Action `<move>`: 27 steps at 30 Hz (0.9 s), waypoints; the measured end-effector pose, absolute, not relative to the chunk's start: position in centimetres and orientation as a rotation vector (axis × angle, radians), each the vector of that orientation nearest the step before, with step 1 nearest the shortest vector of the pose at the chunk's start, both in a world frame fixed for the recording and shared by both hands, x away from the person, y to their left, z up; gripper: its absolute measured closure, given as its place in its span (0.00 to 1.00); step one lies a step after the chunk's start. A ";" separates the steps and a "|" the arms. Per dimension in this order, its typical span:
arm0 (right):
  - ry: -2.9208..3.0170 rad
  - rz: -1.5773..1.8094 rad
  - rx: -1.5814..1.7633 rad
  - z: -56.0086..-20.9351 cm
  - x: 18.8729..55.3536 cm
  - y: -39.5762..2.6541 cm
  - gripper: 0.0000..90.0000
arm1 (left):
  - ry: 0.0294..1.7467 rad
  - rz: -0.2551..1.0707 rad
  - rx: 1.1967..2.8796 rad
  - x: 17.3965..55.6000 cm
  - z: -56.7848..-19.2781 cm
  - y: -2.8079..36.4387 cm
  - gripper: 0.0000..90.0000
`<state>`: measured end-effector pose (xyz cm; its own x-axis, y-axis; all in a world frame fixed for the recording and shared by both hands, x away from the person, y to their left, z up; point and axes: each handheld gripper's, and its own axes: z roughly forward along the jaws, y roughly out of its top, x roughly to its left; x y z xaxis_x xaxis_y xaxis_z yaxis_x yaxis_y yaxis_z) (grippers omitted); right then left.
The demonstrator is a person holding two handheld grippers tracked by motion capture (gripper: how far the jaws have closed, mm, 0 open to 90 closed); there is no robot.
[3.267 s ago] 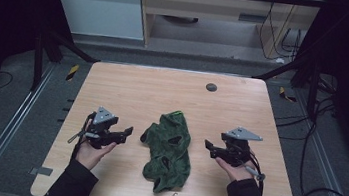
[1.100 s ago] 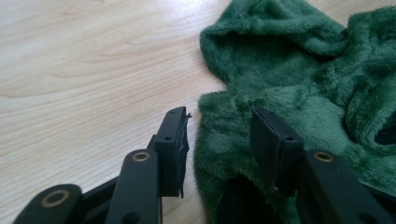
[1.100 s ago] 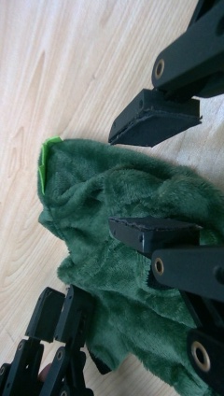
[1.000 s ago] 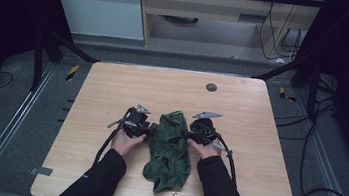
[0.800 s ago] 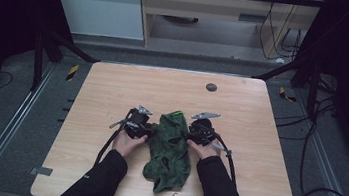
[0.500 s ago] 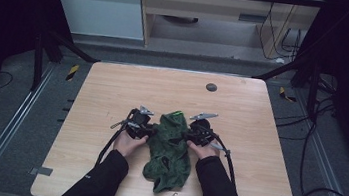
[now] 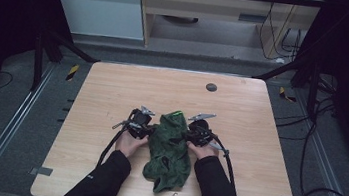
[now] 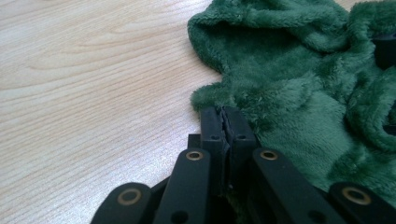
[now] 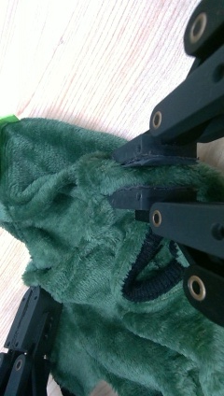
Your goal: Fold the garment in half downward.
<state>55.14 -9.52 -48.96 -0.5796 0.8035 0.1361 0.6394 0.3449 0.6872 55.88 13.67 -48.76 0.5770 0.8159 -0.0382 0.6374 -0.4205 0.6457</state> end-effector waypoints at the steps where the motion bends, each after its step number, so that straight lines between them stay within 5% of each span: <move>1: 2.379 1.057 1.303 -48.9 55.1 -9.5 0.91 | 1.150 0.379 2.190 55.9 -48.7 13.7 0.98; 27: 2.285 1.233 1.168 -44.0 53.9 -10.2 0.92 | 0.998 0.426 2.045 53.8 -42.3 14.2 1.00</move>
